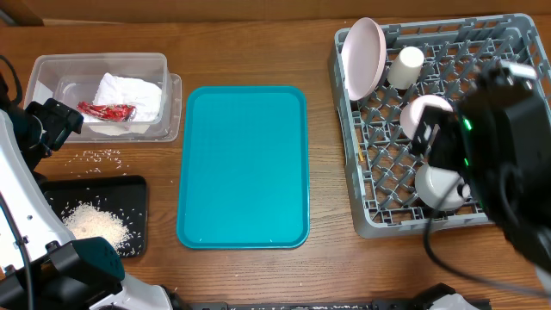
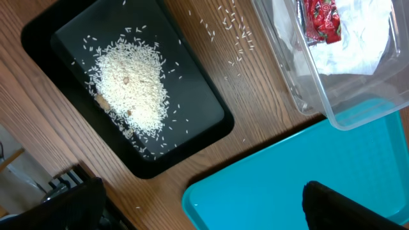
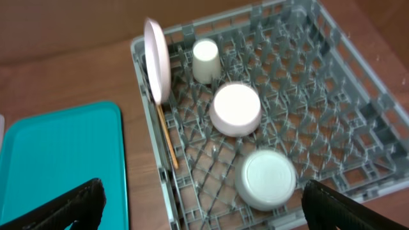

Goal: Sort waste into correct bins and load items into the dishwasher
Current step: 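Release the plate and withdraw the right gripper to the rack's lower right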

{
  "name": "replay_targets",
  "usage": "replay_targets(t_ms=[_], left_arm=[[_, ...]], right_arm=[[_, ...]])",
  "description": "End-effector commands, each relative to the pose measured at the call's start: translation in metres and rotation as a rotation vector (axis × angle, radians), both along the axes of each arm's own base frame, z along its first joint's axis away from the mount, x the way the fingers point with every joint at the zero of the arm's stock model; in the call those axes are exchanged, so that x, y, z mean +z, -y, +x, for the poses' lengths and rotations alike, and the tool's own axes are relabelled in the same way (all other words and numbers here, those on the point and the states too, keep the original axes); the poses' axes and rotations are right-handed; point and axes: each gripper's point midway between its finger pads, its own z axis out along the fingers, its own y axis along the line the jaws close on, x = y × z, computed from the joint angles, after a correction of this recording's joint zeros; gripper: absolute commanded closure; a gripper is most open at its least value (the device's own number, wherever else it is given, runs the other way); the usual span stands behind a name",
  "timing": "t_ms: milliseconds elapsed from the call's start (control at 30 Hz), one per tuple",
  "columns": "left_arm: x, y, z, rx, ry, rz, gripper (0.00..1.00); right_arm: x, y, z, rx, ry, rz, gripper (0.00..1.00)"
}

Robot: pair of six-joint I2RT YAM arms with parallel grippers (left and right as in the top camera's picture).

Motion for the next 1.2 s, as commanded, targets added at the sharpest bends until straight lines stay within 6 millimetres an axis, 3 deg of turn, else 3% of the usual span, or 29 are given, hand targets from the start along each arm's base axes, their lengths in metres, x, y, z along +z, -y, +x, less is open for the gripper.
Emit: replay_targets(t_ms=[0, 300, 933, 1167], left_arm=[[0.006, 0.000, -0.002, -0.013, 0.014, 0.009, 0.00], [0.006, 0.000, -0.002, -0.013, 0.014, 0.009, 0.00], [0.006, 0.000, -0.002, -0.013, 0.014, 0.009, 0.00], [0.006, 0.000, -0.002, -0.013, 0.014, 0.009, 0.00]], right_arm=[[-0.029, -0.002, -0.014, 0.010, -0.041, 0.047, 0.00], [-0.087, -0.033, -0.037, 0.152, -0.158, 0.192, 0.00], [-0.124, -0.047, -0.026, 0.152, -0.352, 0.155, 0.00], [-0.124, -0.044, -0.001, 0.191, -0.192, 0.159, 0.00]])
